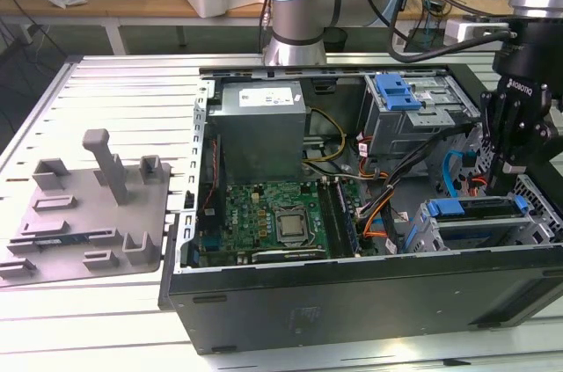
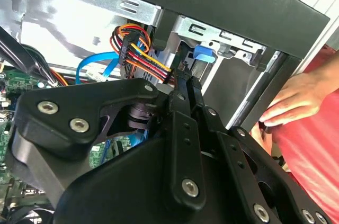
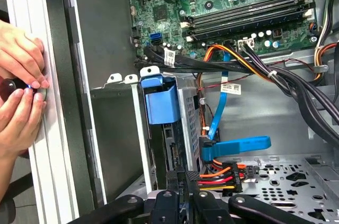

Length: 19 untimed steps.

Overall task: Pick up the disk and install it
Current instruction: 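Insert the first disk wire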

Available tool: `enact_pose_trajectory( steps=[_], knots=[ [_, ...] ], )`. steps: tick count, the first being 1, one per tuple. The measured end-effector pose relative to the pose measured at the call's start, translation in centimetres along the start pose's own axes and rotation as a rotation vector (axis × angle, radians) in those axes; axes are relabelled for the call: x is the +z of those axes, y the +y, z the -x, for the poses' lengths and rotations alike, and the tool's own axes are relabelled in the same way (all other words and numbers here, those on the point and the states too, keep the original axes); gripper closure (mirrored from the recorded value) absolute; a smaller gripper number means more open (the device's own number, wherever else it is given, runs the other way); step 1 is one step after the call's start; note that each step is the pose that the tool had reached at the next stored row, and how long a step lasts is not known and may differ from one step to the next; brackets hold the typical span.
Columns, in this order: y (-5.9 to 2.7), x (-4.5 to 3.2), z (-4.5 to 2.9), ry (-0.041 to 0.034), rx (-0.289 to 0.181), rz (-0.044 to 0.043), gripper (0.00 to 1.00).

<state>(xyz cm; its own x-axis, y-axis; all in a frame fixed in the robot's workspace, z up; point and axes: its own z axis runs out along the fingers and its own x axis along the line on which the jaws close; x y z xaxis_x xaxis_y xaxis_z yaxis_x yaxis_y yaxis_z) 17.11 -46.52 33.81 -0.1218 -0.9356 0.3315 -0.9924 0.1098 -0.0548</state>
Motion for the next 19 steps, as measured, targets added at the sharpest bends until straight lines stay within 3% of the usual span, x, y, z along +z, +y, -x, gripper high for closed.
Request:
enact_pose_trajectory(
  steps=[6, 8, 9, 14, 19],
  knots=[
    [0.09, 0.06, -0.20, -0.0052, 0.001, -0.0005, 0.83],
    [0.17, 0.17, -0.53, -0.0157, 0.001, 0.0000, 0.83],
    [0.19, 0.24, -0.72, -0.0266, 0.001, 0.0009, 0.83],
    [0.20, 0.35, -1.05, -0.0638, 0.001, -0.0011, 0.83],
    [0.20, 0.45, -1.36, -0.0769, -0.004, -0.0087, 0.83]
  ],
)
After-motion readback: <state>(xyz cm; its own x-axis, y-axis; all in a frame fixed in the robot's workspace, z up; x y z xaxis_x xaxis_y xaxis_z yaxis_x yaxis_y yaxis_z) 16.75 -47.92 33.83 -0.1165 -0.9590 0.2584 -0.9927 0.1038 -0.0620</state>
